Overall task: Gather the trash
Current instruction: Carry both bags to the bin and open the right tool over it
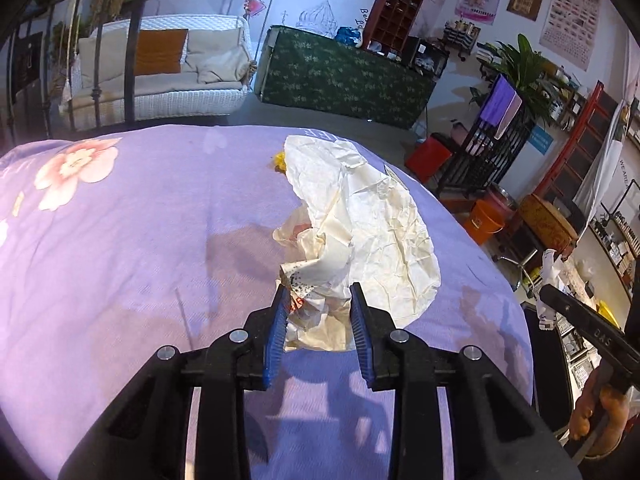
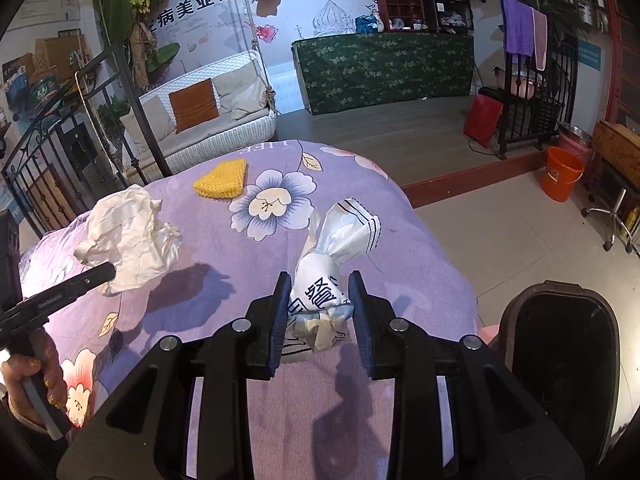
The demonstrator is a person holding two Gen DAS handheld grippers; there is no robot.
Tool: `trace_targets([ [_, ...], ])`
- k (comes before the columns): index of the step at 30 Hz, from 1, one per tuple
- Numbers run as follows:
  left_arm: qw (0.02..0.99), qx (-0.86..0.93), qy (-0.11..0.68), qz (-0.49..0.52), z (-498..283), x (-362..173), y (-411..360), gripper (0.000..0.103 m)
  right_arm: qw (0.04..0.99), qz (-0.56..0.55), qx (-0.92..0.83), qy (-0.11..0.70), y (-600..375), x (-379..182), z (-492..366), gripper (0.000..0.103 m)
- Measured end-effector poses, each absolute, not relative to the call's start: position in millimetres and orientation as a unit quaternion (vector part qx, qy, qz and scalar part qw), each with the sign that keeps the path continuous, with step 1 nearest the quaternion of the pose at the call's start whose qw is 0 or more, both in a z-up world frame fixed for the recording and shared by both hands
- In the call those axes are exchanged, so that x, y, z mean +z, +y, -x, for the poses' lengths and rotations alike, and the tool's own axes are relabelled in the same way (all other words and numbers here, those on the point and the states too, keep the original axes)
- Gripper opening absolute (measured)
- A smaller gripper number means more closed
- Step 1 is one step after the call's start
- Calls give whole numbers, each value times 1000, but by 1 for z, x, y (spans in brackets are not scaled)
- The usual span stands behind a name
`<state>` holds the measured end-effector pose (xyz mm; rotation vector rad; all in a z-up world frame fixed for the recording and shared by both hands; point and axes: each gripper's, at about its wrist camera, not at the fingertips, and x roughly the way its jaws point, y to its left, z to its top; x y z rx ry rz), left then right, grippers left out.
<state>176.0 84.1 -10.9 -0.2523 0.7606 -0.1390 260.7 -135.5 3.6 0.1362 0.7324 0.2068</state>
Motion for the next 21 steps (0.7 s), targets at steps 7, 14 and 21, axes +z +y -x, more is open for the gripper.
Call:
trace_targets([
  [7,919,-88,366,115,-148,-10,61,30,929,-78,89,350,-151,5,-234,30],
  [14,917,-139,362,98,-132,-8,30,30,930,-99,66,349,-177,3,-206,30],
  [21,911,-186,357,84,-128,-6,-4,30,930,-113,26,349,-216,-1,-180,30],
])
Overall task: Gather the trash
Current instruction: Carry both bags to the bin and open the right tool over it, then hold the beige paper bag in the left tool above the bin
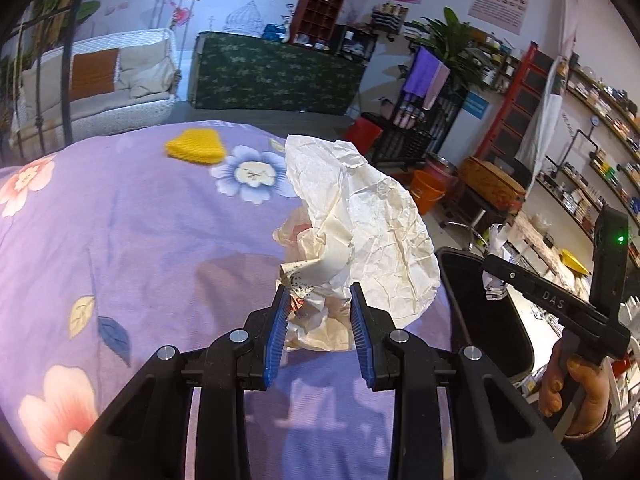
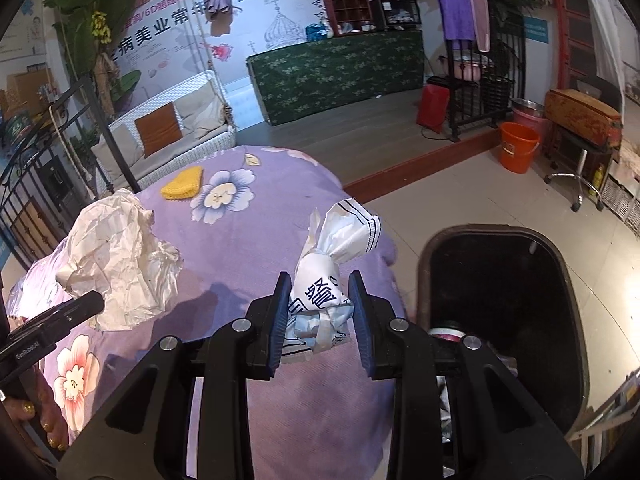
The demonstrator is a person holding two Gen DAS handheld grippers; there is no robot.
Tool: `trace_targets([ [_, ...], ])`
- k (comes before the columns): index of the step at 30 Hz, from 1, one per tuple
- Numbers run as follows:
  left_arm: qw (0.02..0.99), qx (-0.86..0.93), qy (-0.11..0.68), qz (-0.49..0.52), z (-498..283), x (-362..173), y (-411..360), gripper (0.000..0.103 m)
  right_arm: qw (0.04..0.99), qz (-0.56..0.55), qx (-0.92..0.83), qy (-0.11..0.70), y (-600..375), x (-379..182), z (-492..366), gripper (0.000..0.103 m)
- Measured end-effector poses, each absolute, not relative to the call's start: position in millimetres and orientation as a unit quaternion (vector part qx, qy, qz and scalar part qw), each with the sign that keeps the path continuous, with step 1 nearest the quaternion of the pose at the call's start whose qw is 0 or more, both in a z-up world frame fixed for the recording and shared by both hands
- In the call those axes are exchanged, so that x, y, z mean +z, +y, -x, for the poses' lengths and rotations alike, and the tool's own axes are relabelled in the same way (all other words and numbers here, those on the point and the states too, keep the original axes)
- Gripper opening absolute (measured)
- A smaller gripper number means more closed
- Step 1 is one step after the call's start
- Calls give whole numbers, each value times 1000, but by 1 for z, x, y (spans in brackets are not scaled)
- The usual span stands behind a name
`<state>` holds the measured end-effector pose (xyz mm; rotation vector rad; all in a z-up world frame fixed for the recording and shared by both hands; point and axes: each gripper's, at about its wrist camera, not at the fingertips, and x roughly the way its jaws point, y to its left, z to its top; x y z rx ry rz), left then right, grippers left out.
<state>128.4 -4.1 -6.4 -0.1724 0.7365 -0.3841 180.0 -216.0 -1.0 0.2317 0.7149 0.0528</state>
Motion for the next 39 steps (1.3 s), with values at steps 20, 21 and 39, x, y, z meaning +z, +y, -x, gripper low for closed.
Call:
trace_targets([
  [20,892,-279,355,30,-122,-11,-83,30,895,-167,-100,402,-300,-55,-157,31],
  [21,891,-282,355,27,-122,-11,-87,30,889,-179,-103,409,-307,-62,-158,31],
  [39,871,-327,366,-18,-122,-19,-135,30,881,-180,-199,389,-348,-78,-137,70],
])
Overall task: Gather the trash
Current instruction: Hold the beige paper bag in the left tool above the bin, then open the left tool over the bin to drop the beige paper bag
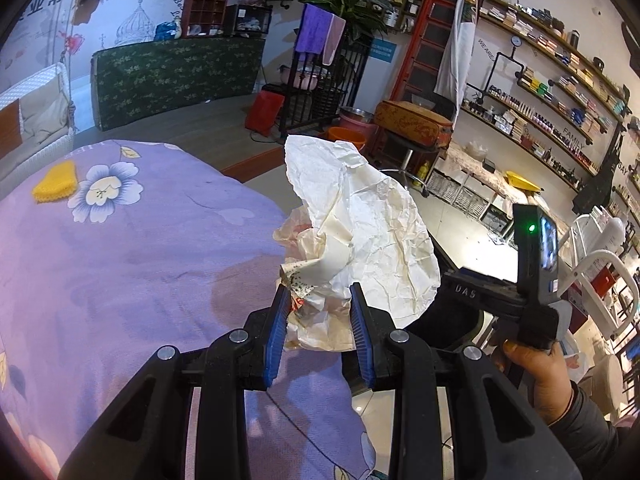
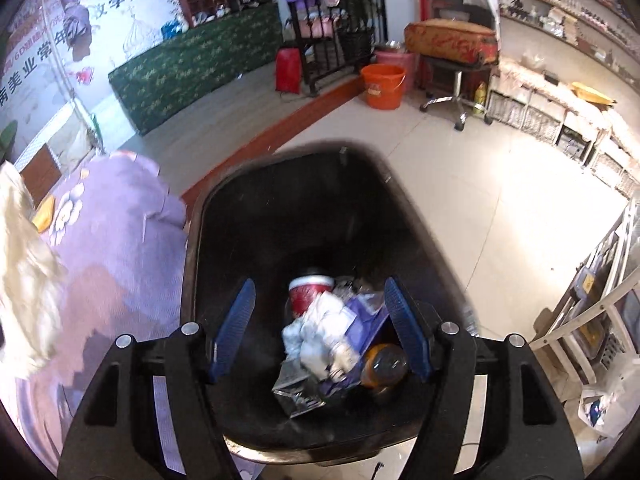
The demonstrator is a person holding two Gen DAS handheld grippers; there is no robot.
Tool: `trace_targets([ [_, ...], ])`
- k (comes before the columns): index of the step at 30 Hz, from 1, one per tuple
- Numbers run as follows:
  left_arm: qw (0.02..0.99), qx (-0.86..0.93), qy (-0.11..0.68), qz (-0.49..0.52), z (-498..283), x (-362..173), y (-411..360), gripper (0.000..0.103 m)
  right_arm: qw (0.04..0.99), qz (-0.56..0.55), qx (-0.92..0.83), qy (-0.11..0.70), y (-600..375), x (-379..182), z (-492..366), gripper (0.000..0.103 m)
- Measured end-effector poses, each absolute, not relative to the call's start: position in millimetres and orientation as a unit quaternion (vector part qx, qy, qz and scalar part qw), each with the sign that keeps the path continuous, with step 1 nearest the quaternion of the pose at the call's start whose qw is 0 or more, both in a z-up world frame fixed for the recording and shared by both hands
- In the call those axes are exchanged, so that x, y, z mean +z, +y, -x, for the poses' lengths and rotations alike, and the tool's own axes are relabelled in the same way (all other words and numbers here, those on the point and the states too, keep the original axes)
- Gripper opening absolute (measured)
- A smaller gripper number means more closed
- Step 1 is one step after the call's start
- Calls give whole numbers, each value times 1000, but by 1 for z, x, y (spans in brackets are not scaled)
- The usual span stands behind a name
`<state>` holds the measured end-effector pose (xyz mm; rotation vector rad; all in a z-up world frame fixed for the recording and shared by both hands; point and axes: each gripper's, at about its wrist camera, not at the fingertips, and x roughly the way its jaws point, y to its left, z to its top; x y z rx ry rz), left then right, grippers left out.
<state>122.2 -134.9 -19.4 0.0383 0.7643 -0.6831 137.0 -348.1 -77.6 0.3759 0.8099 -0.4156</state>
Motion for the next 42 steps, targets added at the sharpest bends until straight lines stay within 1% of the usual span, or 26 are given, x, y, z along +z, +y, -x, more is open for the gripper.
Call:
trace_targets([
  [2,869,-332,367,-25,-122,-20,-143,30,884,-182,-216,373,-354,-70,-131,76],
  [8,860,-356,362,-47,-121,-17,-172,30,885,-199,-247,341,-378,-52,-114,80],
  [18,838,-391,368,-95,-118,-27,-224,30,874,-218,-287,326,-408,-46,-92,80],
  [29,825,-400,372,-143,-120,-41,-255,30,866,-229,-304,324,-425,-51,-81,80],
  [31,823,-400,375,-148,-120,-44,-258,31,865,-231,-305,325,-426,-51,-80,80],
  [33,822,-401,375,-151,-123,-44,-263,36,864,-233,-306,326,-428,-52,-80,80],
  [34,820,-405,376,-152,-122,-45,-267,45,863,-233,-307,327,-427,-52,-80,80],
  [35,817,-410,376,-150,-122,-45,-266,56,863,-233,-307,328,-427,-53,-80,80],
  [36,817,-414,374,-148,-121,-45,-266,64,862,-233,-307,328,-428,-53,-79,80],
  [37,819,-413,371,-147,-121,-44,-265,79,862,-235,-307,328,-429,-53,-78,80],
  [38,822,-412,366,-144,-120,-44,-263,85,862,-236,-307,327,-429,-53,-77,80],
  [42,820,-423,358,-142,-117,-40,-260,87,861,-238,-307,327,-427,-54,-77,81],
])
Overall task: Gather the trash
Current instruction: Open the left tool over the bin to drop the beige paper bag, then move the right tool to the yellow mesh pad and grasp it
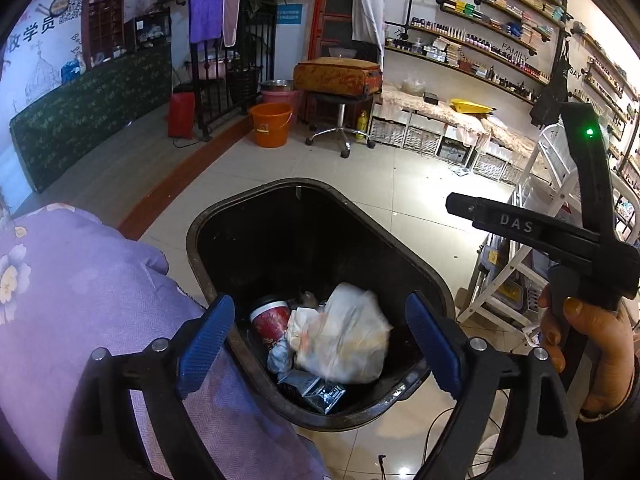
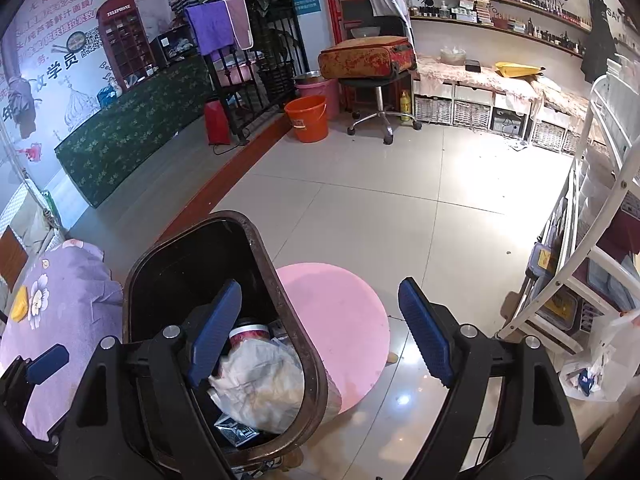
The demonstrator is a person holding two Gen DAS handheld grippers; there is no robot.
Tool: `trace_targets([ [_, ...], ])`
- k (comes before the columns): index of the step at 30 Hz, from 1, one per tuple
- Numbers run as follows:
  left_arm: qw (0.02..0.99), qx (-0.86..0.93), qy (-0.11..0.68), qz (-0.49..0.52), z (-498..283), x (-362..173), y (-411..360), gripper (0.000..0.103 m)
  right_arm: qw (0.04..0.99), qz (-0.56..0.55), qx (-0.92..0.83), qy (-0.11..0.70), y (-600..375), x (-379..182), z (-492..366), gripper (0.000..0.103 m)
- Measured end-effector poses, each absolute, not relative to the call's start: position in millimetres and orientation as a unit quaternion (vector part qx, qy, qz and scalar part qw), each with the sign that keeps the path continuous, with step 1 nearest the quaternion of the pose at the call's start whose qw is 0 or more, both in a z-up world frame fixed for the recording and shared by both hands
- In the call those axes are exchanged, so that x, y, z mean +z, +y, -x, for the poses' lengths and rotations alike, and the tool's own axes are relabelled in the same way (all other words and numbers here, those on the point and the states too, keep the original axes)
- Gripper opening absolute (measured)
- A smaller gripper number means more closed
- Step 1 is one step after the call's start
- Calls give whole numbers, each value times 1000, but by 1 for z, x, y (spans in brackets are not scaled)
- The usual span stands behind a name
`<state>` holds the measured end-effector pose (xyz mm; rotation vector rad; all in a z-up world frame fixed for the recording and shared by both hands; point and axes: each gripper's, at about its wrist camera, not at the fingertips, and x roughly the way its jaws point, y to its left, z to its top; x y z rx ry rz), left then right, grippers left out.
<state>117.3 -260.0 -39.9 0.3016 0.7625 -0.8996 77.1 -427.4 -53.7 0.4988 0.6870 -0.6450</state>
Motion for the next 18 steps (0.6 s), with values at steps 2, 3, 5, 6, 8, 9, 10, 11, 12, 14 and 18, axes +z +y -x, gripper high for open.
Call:
trace_targets([
  [2,822,-423,357,-134,-117,-38,-259,92,862,-239,-305,328,-427,-54,-78,81],
  [3,821,-426,358,-126,-117,-37,-256,92,862,-238,-303,329,-425,-54,-79,81],
  [5,823,-424,360,-114,-118,-35,-251,94,864,-236,-297,331,-421,-54,-82,81],
  [6,824,-423,361,-108,-118,-33,-248,94,865,-235,-295,331,-419,-53,-83,81],
  [8,829,-418,360,-98,-120,-30,-241,95,869,-233,-286,330,-415,-52,-87,81],
  [9,833,-412,356,-95,-119,-28,-237,96,872,-231,-278,331,-411,-51,-89,82],
  [10,837,-407,353,-94,-119,-26,-234,96,874,-230,-271,331,-408,-51,-92,83],
  [11,843,-400,348,-93,-117,-24,-231,97,878,-226,-261,332,-402,-50,-96,85],
  [12,847,-394,345,-91,-117,-22,-227,97,881,-221,-254,333,-397,-49,-100,85],
  [14,855,-381,343,-78,-119,-18,-213,97,886,-212,-240,335,-388,-48,-106,85],
  [18,873,-341,341,-69,-124,-16,-184,97,899,-194,-195,342,-360,-43,-125,87],
])
